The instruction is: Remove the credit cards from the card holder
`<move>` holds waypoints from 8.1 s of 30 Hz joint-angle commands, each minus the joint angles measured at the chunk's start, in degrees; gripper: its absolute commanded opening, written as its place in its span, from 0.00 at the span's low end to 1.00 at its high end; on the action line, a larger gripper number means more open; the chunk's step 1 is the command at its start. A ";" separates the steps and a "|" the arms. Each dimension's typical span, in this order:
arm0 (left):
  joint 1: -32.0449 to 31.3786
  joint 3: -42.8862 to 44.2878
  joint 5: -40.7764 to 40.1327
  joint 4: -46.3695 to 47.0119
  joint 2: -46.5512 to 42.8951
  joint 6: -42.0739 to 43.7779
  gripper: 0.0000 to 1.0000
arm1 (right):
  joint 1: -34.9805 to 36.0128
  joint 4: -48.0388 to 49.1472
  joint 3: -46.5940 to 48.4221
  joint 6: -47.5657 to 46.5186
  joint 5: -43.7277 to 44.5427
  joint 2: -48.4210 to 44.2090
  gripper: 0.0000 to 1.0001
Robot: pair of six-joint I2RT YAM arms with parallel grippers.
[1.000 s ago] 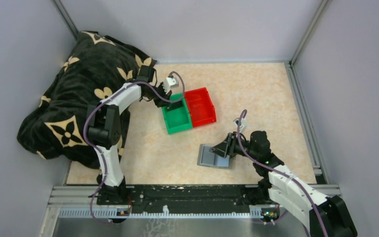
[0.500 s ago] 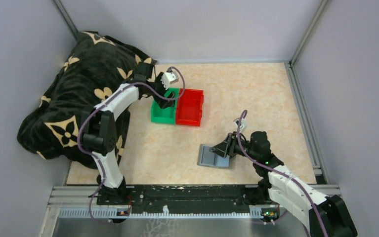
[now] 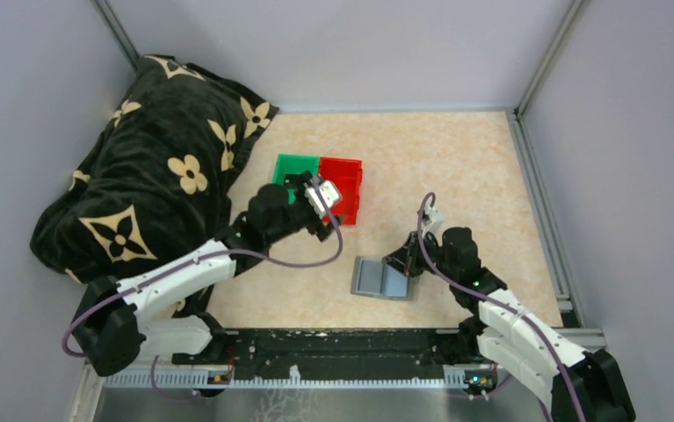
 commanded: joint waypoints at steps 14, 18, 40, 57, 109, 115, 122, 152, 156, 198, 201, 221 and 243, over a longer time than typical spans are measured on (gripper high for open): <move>-10.87 -23.75 -17.40 23.06 -10.70 -44.28 0.95 | 11.72 -17.56 11.93 -7.52 17.69 -1.40 0.46; -11.55 -15.63 -15.29 14.41 -1.51 -45.39 0.46 | 11.73 -15.74 9.89 -4.88 17.35 -1.09 0.26; -20.77 -11.13 -12.74 13.52 18.62 -57.54 0.81 | 12.16 -18.77 0.73 3.77 28.51 -1.66 0.00; -22.94 -11.36 -13.25 7.95 13.12 -59.51 0.82 | 12.13 -16.02 -0.74 3.77 27.57 3.76 0.00; -25.25 -7.45 -9.64 7.12 17.11 -57.65 0.83 | 12.10 -16.12 -0.30 4.23 28.09 5.18 0.00; -25.20 -6.71 -9.18 7.47 19.41 -57.55 0.83 | 12.14 -16.09 -0.31 4.24 28.10 5.03 0.00; -25.11 -6.61 -10.17 7.21 21.39 -57.59 0.83 | 12.09 -16.10 -0.31 4.16 28.10 5.14 0.00; -25.25 -2.72 -1.07 9.88 20.16 -57.94 0.82 | 12.12 -16.13 -0.47 4.23 28.42 4.73 0.00; -25.24 -2.57 -0.65 10.00 19.69 -57.71 0.81 | 12.19 -16.22 -0.55 4.29 28.53 4.39 0.00; -25.64 1.78 3.01 14.18 25.81 -56.66 0.82 | 12.11 -28.27 3.07 6.74 37.96 -29.16 0.00; -25.28 1.02 2.25 14.08 26.22 -57.58 0.80 | 12.08 -25.71 2.60 6.15 36.09 -24.64 0.00; -24.24 -0.23 -1.58 13.54 32.03 -62.79 0.90 | 11.81 -19.93 -5.92 17.65 34.63 -7.18 0.00; -23.67 -1.55 3.50 21.63 35.92 -66.98 0.77 | 11.76 -26.95 -4.88 18.21 37.51 -18.19 0.00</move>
